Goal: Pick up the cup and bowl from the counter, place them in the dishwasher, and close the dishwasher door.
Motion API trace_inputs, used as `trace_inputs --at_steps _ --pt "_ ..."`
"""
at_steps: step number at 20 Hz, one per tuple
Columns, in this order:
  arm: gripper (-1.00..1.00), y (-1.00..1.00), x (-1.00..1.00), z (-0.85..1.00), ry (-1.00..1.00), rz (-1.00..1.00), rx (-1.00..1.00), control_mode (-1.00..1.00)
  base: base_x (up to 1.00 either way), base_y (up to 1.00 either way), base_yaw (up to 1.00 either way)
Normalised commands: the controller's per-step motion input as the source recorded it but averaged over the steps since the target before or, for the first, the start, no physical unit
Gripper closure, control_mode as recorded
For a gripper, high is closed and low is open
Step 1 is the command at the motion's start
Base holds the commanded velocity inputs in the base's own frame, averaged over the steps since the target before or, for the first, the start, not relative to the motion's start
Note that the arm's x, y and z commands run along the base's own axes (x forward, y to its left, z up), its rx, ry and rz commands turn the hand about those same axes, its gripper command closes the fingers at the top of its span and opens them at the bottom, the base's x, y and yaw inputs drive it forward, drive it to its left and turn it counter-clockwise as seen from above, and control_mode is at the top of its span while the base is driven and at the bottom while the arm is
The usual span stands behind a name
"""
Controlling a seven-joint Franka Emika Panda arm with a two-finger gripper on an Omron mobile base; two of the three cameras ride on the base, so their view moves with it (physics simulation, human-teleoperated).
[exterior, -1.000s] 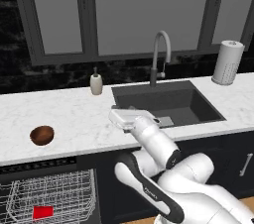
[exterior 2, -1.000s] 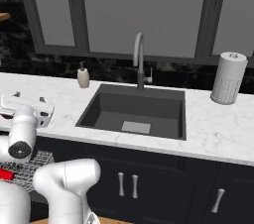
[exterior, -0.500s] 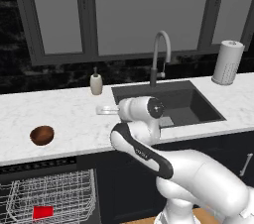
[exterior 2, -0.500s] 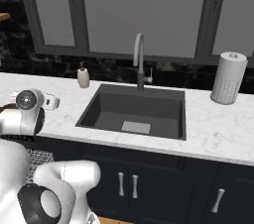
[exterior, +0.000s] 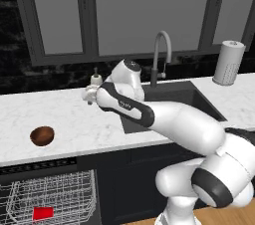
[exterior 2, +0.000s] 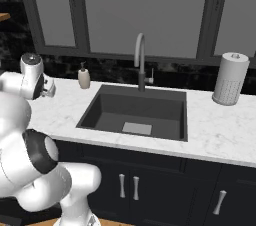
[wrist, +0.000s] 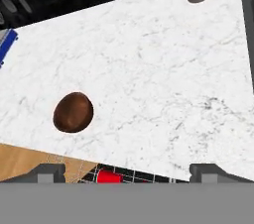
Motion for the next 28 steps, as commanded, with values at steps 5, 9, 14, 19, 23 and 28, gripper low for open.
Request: trace_inputs --at_steps 5,9,14,19,23,28 --pt "-1.00 0.87 0.22 -0.42 0.26 0.00 -0.14 -1.00 0.00 0.00 0.00" --pt "-1.00 0.85 0.02 -0.51 0.13 0.00 -0.11 -1.00 0.00 0.00 0.00" --pt "-1.00 0.55 0.01 -0.48 0.03 0.00 -0.06 -1.00 0.00 0.00 0.00" --pt "-1.00 0.35 0.06 -0.52 0.09 0.00 -0.05 -1.00 0.00 0.00 0.00" --pt "-1.00 0.11 0.00 -0.35 0.08 0.00 -0.04 -1.00 0.00 0.00 0.00" --pt "-1.00 0.00 0.06 -0.29 0.03 0.00 -0.02 -1.00 0.00 0.00 0.00"
